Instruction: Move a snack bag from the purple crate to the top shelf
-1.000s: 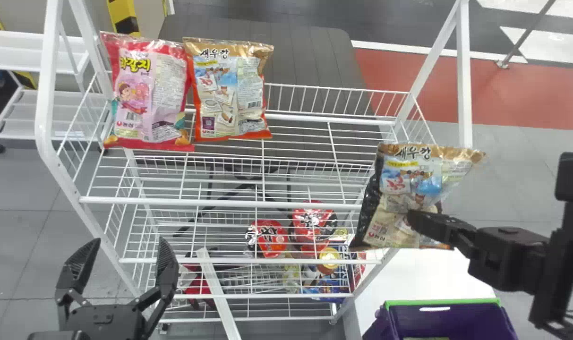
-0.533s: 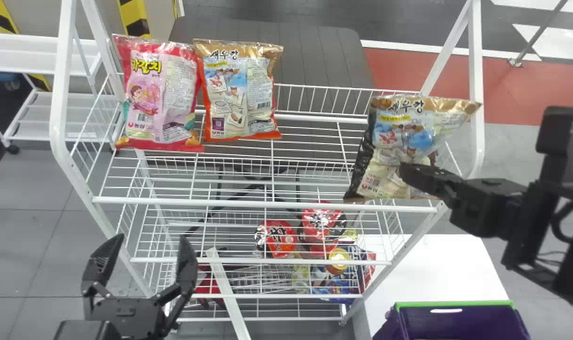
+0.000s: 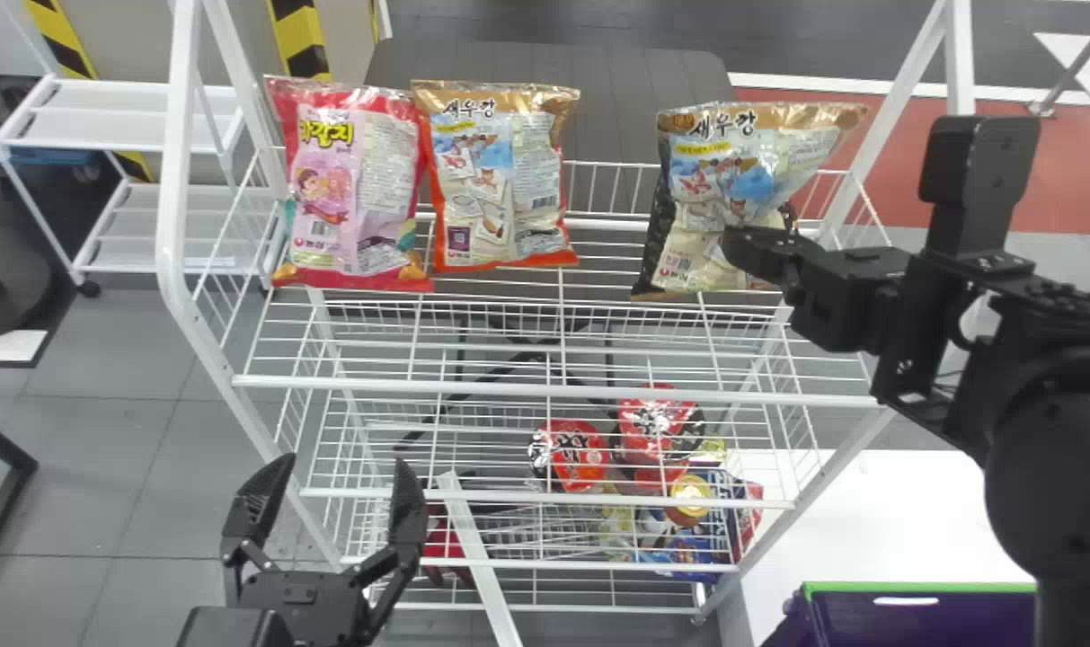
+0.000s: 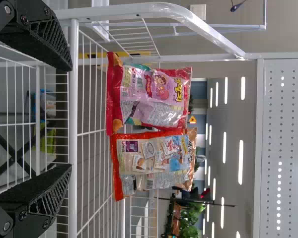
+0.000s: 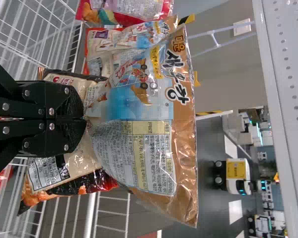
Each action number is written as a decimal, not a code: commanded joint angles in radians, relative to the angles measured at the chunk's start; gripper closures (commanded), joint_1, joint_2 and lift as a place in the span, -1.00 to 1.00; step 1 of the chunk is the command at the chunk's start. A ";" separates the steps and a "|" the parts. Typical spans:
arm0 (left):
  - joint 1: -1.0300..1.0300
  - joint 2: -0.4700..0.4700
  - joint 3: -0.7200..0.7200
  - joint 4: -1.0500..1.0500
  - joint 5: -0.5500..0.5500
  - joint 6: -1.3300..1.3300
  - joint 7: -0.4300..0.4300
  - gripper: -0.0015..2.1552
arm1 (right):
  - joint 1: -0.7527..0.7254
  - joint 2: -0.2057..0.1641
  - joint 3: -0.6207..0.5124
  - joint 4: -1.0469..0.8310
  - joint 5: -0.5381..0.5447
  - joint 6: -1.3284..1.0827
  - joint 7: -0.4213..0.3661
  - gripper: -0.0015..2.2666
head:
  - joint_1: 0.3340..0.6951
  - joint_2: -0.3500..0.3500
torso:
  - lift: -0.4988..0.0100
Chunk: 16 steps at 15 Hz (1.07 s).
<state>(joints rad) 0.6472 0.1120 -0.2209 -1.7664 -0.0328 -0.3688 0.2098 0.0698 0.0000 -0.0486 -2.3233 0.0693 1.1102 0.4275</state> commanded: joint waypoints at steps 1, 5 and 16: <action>0.000 0.000 0.000 0.007 -0.002 0.000 -0.001 -0.88 | -0.045 0.001 0.026 0.081 -0.008 -0.065 -0.013 0.60 | 1.00 -0.09 | 0.96; -0.001 0.003 0.002 0.008 -0.002 0.000 -0.001 -0.88 | -0.084 0.001 0.035 0.206 -0.046 -0.181 -0.049 0.60 | 1.00 -0.02 | 0.96; -0.029 0.005 0.012 0.051 0.008 -0.012 -0.003 -0.88 | -0.177 0.001 0.087 0.541 -0.049 -0.454 -0.124 0.60 | 1.00 0.08 | 0.96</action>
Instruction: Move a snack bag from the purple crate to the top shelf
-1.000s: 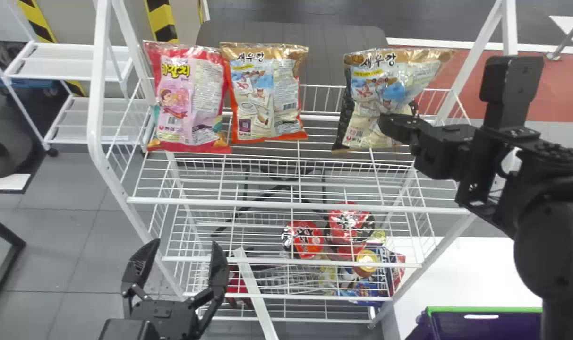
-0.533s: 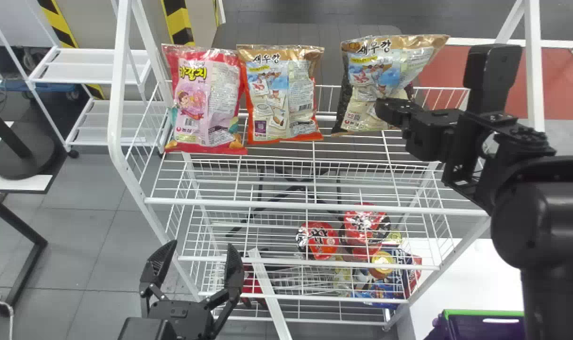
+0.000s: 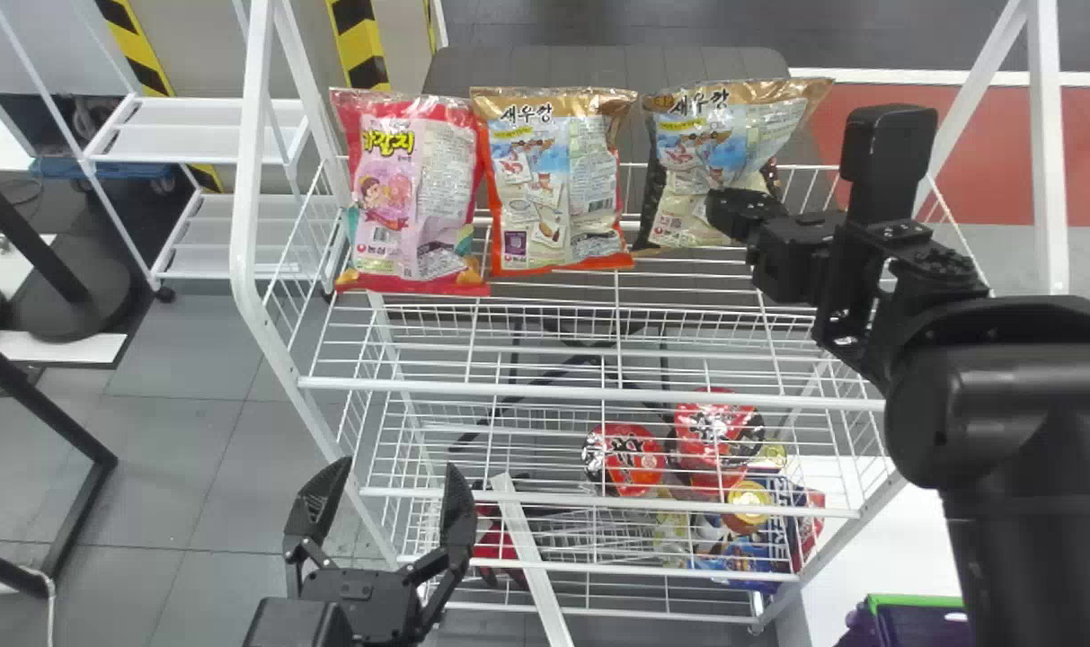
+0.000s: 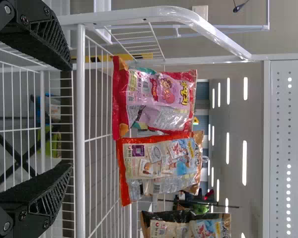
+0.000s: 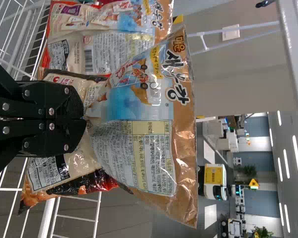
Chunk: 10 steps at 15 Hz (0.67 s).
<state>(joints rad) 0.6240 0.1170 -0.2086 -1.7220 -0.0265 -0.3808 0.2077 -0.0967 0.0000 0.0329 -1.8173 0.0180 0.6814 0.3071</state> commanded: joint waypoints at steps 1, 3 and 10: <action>-0.012 0.000 0.000 0.013 0.002 0.000 -0.001 -0.88 | -0.017 0.001 0.009 0.056 0.007 -0.038 -0.008 0.60 | 1.00 0.08 | 0.96; -0.023 0.000 0.000 0.024 0.003 0.000 -0.002 -0.88 | -0.023 0.001 0.010 0.096 0.008 -0.087 -0.014 0.60 | 1.00 0.08 | 0.96; -0.049 0.000 -0.002 0.056 0.011 0.000 -0.004 -0.88 | -0.048 0.001 0.002 0.197 0.004 -0.151 -0.016 0.60 | 1.00 0.08 | 0.96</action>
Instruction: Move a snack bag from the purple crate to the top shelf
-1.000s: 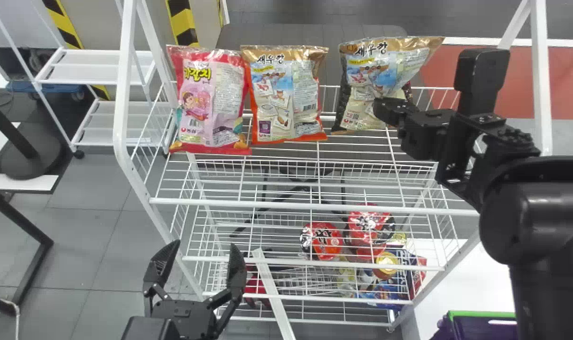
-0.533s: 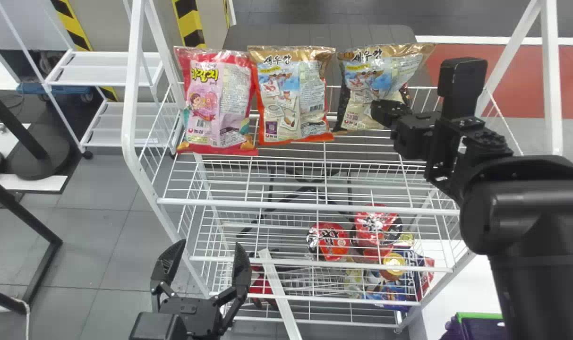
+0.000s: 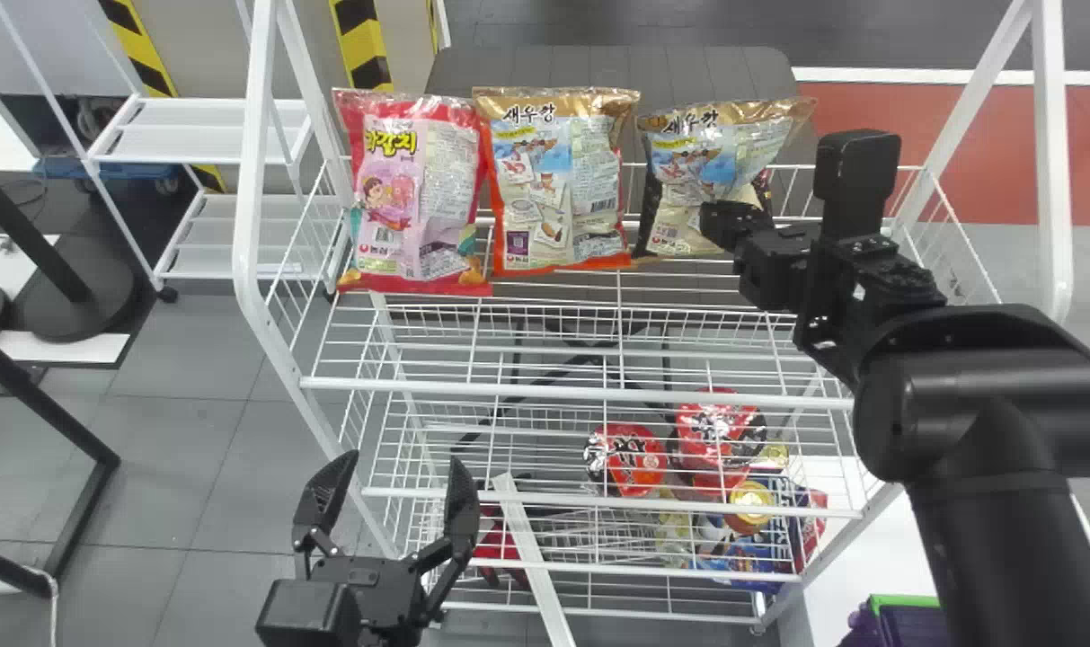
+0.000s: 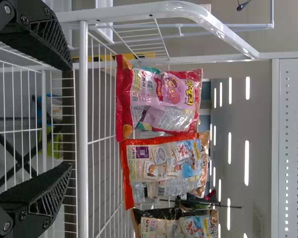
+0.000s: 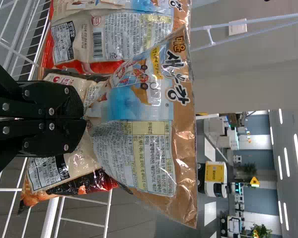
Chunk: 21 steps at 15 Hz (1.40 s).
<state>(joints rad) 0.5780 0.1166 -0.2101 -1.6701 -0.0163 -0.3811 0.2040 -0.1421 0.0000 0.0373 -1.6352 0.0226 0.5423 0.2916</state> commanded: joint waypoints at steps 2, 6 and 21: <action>-0.004 0.000 0.000 0.006 0.001 0.000 0.000 -0.88 | -0.004 0.001 -0.007 0.029 -0.001 -0.034 -0.006 0.60 | 1.00 0.08 | 0.96; -0.004 0.000 0.000 0.007 0.001 0.000 0.000 -0.88 | -0.002 0.001 -0.017 0.047 -0.004 -0.031 -0.006 0.60 | 1.00 0.05 | 0.96; 0.033 0.000 -0.012 0.009 -0.013 -0.058 0.014 -0.88 | 0.035 0.001 -0.050 0.092 -0.064 -0.095 -0.011 0.42 | 1.00 0.00 | 0.96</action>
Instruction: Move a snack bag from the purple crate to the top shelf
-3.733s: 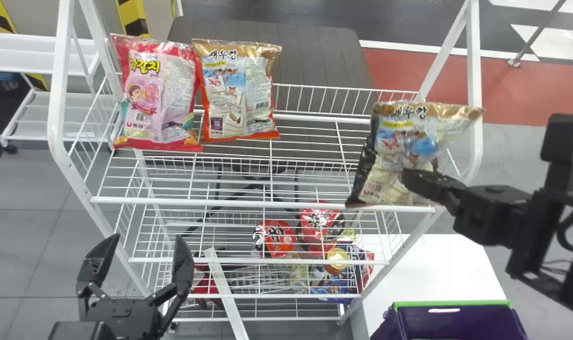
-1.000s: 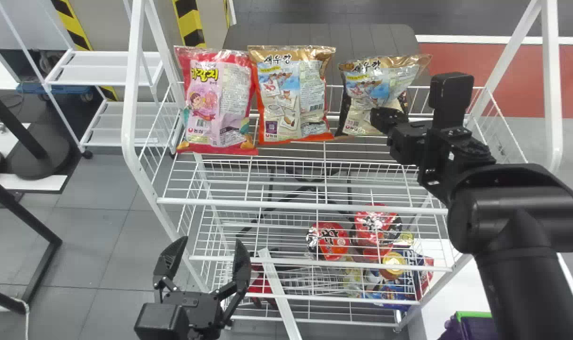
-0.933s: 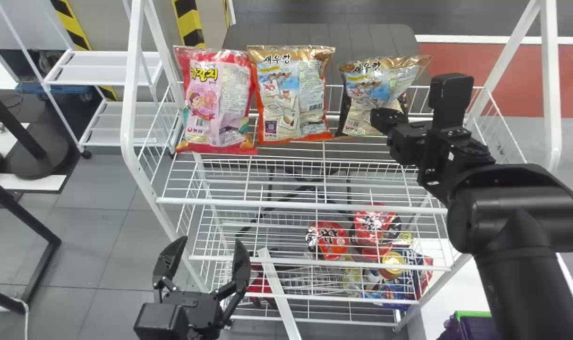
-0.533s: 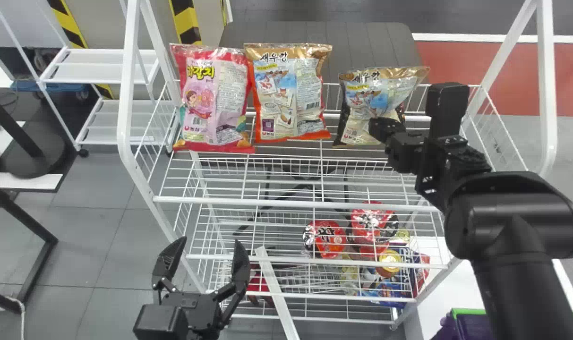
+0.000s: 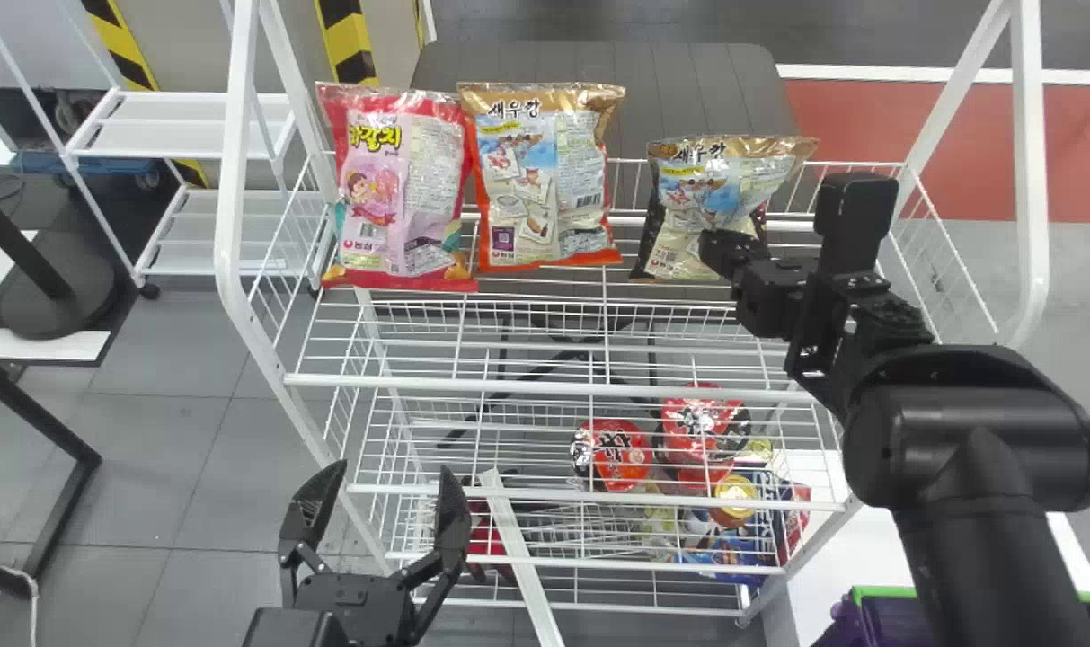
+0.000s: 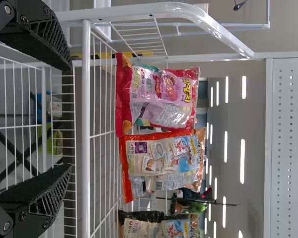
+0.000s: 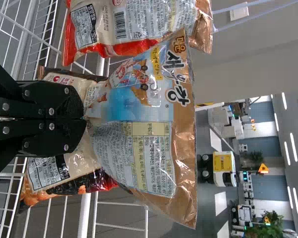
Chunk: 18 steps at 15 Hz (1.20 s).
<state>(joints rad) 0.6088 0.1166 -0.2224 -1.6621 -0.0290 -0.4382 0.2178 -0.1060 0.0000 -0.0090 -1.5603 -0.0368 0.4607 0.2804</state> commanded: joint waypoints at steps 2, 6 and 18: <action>0.003 0.000 0.000 0.001 0.000 -0.004 0.000 -0.88 | -0.001 0.001 -0.009 0.042 -0.015 -0.066 0.008 0.42 | 1.00 -0.01 | 0.96; 0.003 0.000 0.000 0.007 -0.003 -0.004 0.002 -0.88 | -0.021 0.001 -0.036 0.100 -0.029 -0.087 0.022 0.42 | 1.00 -0.02 | 0.96; -0.010 -0.005 0.002 0.024 -0.005 -0.004 0.000 -0.88 | -0.046 0.001 -0.002 0.120 -0.048 -0.087 0.046 0.23 | 1.00 0.03 | 0.96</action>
<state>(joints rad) 0.5995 0.1113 -0.2208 -1.6402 -0.0352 -0.4424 0.2191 -0.1473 0.0000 -0.0126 -1.4481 -0.0870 0.3752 0.3267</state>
